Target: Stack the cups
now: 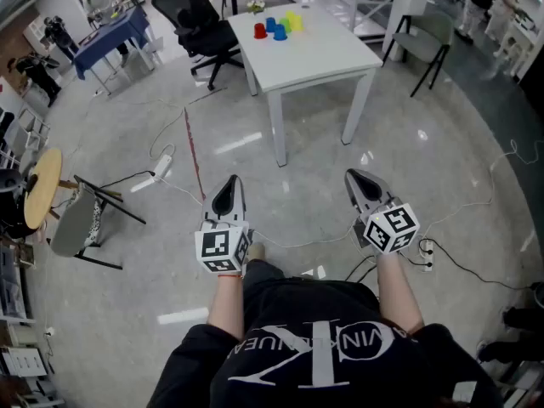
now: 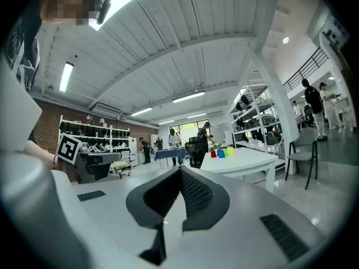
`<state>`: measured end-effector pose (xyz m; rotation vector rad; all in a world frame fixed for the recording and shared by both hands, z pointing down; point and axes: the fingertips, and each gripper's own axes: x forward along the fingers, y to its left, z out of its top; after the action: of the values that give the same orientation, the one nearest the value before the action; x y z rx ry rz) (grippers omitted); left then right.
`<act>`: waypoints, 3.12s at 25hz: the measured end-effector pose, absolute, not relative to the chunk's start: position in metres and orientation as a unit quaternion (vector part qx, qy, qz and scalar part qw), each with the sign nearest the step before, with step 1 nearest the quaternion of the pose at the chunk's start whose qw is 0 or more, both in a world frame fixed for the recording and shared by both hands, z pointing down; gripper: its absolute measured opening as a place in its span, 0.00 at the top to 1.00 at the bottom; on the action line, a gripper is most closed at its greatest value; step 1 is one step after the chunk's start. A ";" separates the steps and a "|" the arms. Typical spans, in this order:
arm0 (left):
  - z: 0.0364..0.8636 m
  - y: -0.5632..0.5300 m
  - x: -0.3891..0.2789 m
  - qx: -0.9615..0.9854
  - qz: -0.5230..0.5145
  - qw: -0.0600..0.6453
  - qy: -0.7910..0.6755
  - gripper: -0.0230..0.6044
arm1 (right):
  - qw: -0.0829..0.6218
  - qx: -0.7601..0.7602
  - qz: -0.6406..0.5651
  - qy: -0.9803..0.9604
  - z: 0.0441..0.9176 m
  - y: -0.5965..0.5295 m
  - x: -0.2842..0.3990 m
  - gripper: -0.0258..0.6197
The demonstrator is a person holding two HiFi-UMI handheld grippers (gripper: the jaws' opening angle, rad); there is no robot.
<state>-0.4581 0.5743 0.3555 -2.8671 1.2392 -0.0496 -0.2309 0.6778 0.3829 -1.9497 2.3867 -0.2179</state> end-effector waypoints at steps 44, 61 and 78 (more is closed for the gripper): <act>0.381 0.264 -0.202 -0.938 -0.049 -0.035 0.341 0.96 | 0.068 -0.670 -0.153 0.723 0.412 0.423 0.012 0.74; 0.404 0.159 -0.158 -0.931 -0.062 -0.066 0.355 0.96 | 0.064 -0.654 -0.161 0.736 0.417 0.312 0.056 0.73; 0.383 0.030 -0.106 -0.914 -0.056 -0.027 0.402 0.96 | 0.004 -0.531 -0.137 0.837 0.406 0.103 0.099 0.71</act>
<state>-0.1062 0.0296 0.3831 -2.9217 1.2839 -0.1792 0.0985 0.1030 0.4065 -1.6620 2.6206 -0.4281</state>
